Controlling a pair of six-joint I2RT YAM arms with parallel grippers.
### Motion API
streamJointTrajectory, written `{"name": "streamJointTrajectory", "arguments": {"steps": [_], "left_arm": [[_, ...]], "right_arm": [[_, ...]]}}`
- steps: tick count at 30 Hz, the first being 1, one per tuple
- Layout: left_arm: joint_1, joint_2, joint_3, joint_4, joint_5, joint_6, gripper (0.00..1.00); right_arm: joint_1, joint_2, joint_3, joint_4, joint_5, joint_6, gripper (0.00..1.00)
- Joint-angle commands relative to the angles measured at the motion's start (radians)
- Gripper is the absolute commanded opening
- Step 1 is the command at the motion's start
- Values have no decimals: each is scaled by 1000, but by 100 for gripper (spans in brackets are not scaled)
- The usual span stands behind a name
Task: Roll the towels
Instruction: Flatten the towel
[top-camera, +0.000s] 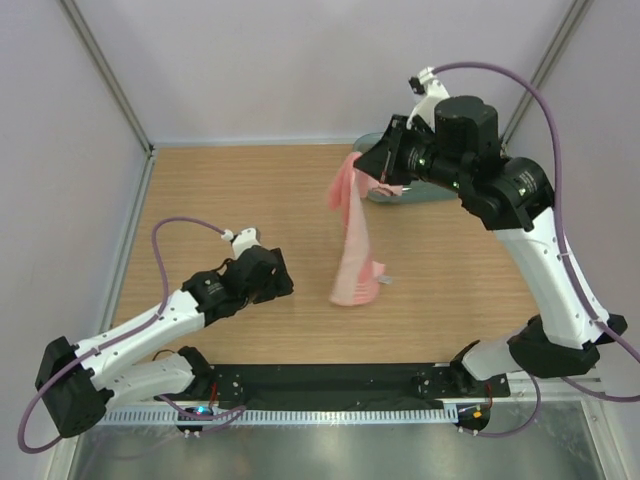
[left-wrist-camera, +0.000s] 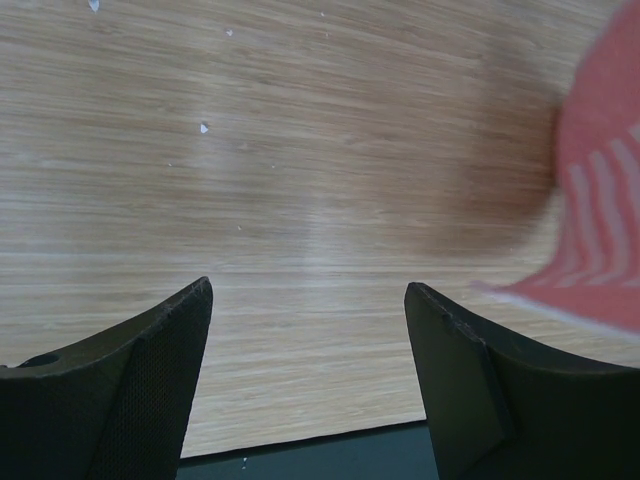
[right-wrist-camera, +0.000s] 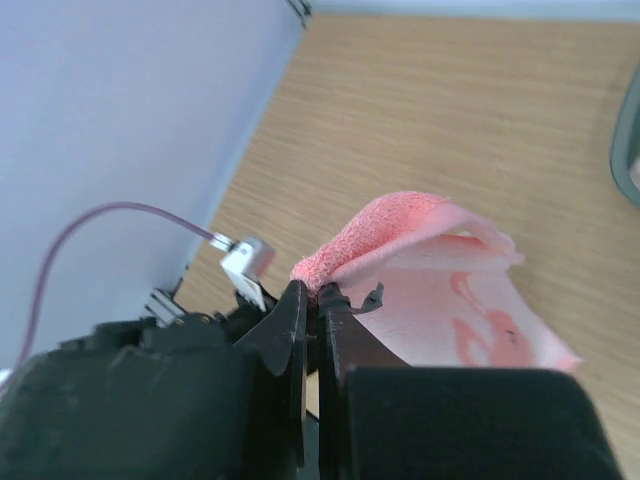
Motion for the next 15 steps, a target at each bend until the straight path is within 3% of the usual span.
{"name": "streamJointTrajectory", "arguments": {"steps": [1, 3, 6, 9, 10, 12, 13, 15], "left_arm": [[-3, -44, 21, 18, -7, 17, 78], [-3, -70, 35, -20, -30, 21, 78], [-3, -101, 67, -70, -72, 37, 79], [-3, -140, 96, -148, -101, 49, 79], [-3, -165, 119, -189, -116, 51, 80], [-2, -188, 136, -227, -136, 49, 80], [-3, -211, 145, -264, -158, 48, 81], [-3, -235, 147, -287, -179, 40, 83]], "right_arm": [[44, 72, 278, -62, 128, 7, 1], [44, 94, 330, -137, 260, 6, 1], [44, 16, 219, -144, 403, 6, 1], [41, -138, -101, -54, 423, 35, 1], [41, -185, -295, -24, 419, 44, 1], [40, -255, -491, 34, 438, 89, 1], [41, -312, -663, 49, 434, 105, 1], [38, -351, -810, 91, 420, 153, 1]]}}
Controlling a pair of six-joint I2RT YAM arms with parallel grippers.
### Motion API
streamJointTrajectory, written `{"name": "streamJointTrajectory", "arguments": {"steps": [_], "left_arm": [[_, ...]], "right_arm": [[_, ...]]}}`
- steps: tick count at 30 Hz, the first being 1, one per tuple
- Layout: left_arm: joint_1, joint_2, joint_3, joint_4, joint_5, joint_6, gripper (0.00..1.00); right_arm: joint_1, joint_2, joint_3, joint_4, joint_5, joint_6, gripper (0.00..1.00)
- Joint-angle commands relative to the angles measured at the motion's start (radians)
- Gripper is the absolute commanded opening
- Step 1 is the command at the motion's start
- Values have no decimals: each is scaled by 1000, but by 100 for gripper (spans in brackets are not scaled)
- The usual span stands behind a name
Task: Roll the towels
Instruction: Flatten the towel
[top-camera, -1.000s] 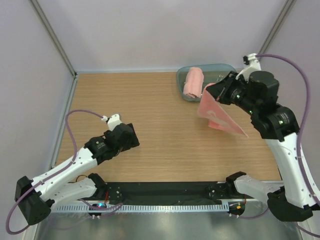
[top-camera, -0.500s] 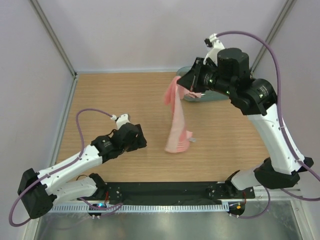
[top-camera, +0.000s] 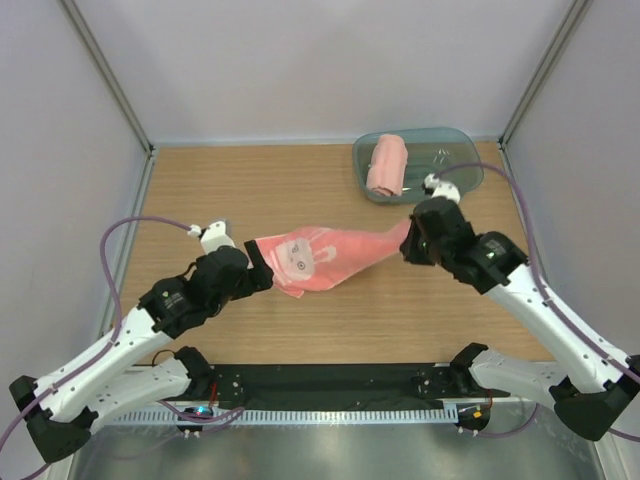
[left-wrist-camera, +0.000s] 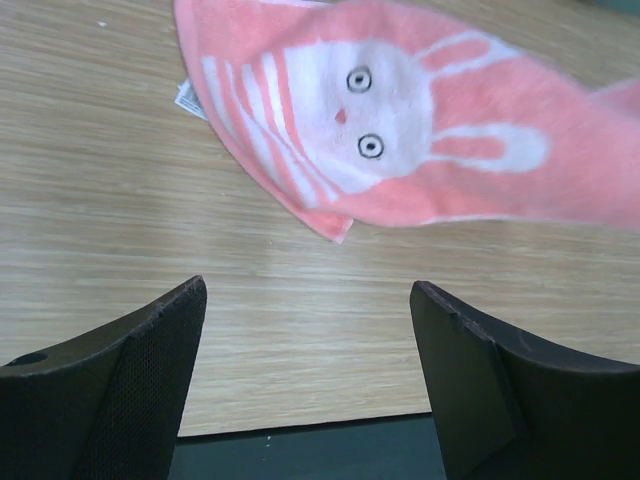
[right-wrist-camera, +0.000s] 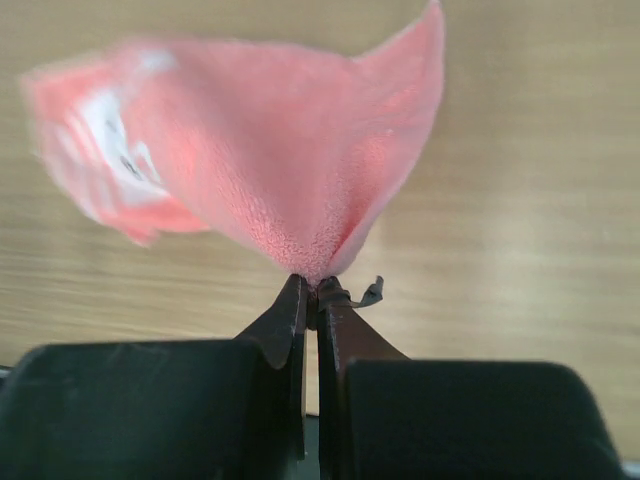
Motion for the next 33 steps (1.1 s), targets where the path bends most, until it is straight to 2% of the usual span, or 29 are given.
{"name": "streamJointTrajectory", "arguments": {"steps": [1, 5, 8, 12, 15, 28, 33], "left_arm": [[-2, -50, 35, -100, -87, 8, 84], [-3, -42, -17, -50, -26, 0, 84], [-3, 16, -74, 21, 51, -23, 82], [-8, 198, -136, 141, 143, -63, 77], [-17, 286, -146, 175, 143, -93, 77], [-18, 488, -200, 357, 146, -123, 77], [-17, 588, -171, 383, 157, -123, 69]], "right_arm": [[-1, -62, -304, 78, 32, 97, 1], [-2, -85, -436, 110, 38, 122, 1], [-2, -64, -425, 92, 90, 119, 1], [-4, -39, -382, 92, 93, 97, 1], [-4, -30, -384, 84, 98, 93, 1], [-19, -56, -483, 129, 58, 90, 1], [-18, -53, -489, 132, 57, 79, 1]]}}
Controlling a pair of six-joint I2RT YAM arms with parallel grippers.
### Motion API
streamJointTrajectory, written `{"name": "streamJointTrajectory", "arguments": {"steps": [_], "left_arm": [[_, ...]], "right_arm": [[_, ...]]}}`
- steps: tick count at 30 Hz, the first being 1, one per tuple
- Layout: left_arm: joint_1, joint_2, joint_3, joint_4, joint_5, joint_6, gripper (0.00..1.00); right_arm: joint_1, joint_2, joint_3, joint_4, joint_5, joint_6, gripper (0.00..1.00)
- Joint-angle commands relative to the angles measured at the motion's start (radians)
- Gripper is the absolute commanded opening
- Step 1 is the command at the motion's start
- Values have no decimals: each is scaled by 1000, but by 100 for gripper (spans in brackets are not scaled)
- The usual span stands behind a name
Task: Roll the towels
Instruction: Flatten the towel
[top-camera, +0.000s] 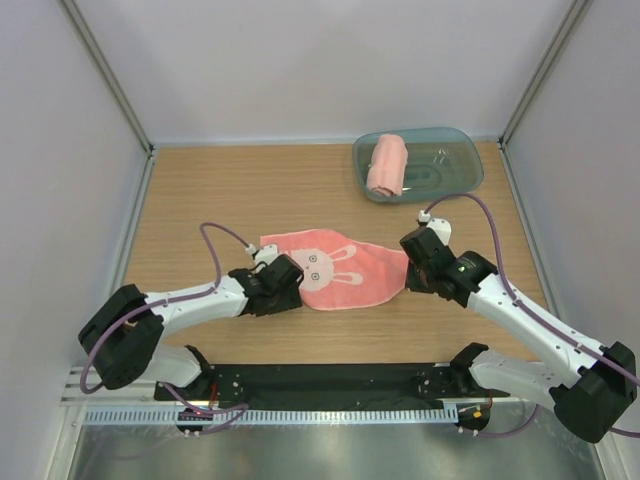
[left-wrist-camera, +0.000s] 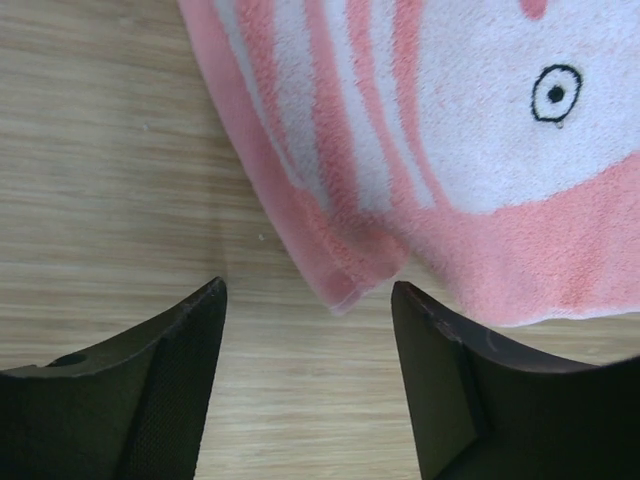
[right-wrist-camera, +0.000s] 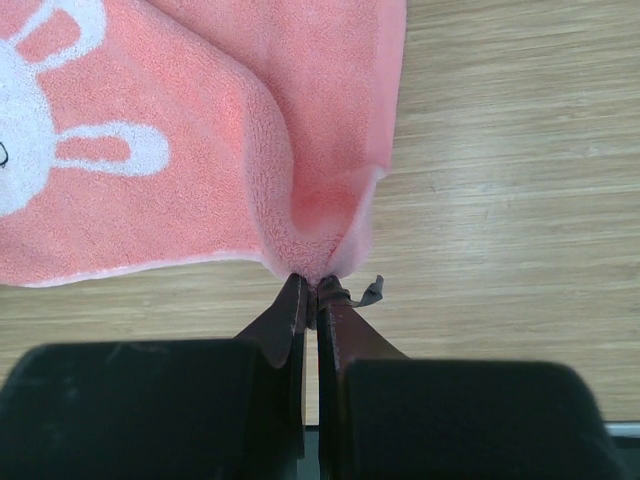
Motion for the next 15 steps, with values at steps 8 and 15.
{"name": "streamJointTrajectory", "arguments": {"steps": [8, 15], "left_arm": [[-1, 129, 42, 59, 17, 3, 19], [-3, 112, 47, 19, 0, 34, 0]], "right_arm": [[-4, -13, -2, 41, 6, -13, 1], [-9, 12, -8, 61, -1, -17, 1]]}}
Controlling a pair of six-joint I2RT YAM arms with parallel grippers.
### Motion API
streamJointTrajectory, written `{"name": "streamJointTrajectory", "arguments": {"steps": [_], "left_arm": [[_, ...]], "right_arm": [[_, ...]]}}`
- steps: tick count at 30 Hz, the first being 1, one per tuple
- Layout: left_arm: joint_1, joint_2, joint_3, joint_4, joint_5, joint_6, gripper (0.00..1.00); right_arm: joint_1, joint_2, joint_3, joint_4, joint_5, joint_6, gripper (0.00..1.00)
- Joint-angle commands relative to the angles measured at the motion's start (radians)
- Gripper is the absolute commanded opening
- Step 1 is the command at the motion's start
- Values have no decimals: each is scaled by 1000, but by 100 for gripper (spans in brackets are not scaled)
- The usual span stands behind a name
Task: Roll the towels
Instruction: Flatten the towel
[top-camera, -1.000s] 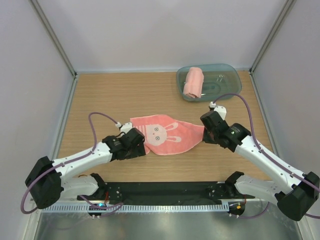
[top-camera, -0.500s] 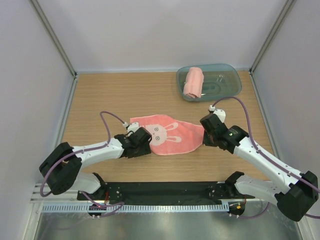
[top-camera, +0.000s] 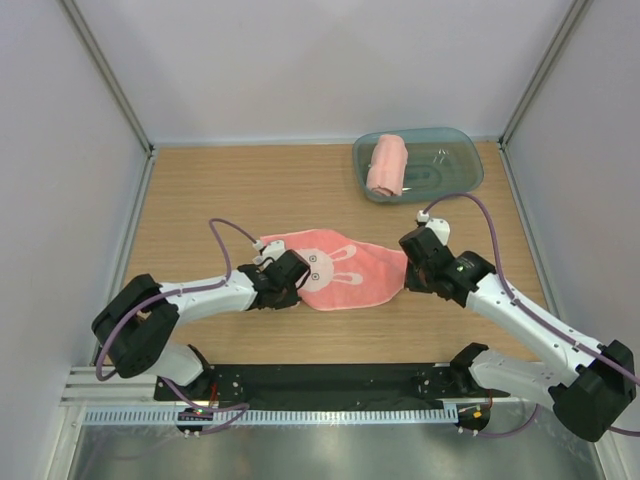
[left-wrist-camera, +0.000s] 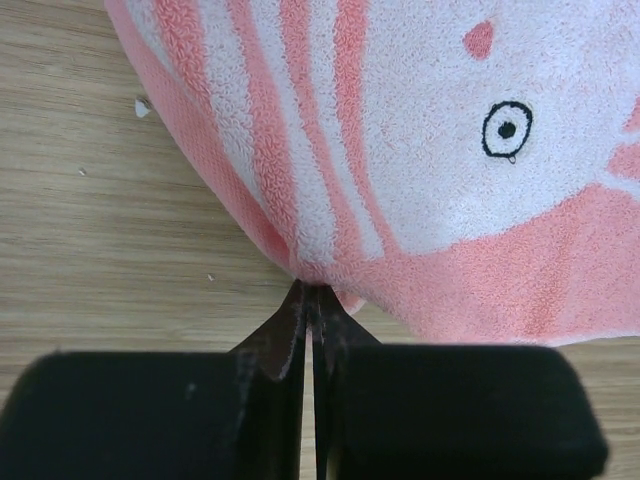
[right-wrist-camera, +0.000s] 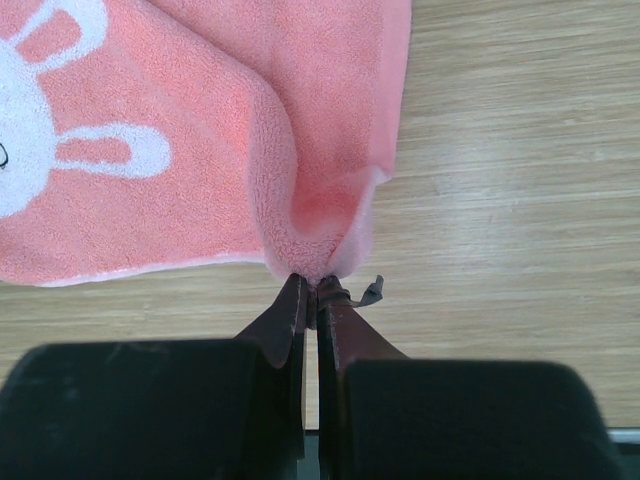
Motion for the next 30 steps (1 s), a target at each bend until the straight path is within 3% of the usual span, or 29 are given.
{"name": "streamJointTrajectory", "arguments": {"steps": [1, 6, 12, 17, 24, 26, 30], "left_arm": [[-1, -23, -8, -65, -19, 23, 0], [-1, -212, -1, -253, -96, 39, 0], [23, -483, -12, -460, -62, 53, 0], [20, -641, -32, -544, -44, -22, 0], [23, -772, -86, -622, -44, -180, 0], [22, -813, -109, -622, -33, -199, 0], [23, -840, -118, -622, -42, -222, 0]], "right_arm": [[-8, 11, -3, 43, -1, -10, 1], [-17, 25, -18, 60, -8, -4, 1], [-131, 57, -102, 135, -186, -5, 1], [-137, 3, -170, 155, -257, 48, 3], [-134, -21, -289, 175, -332, 79, 20], [-128, -30, -309, 192, -396, 96, 39], [-116, -38, -334, 198, -401, 114, 56]]}}
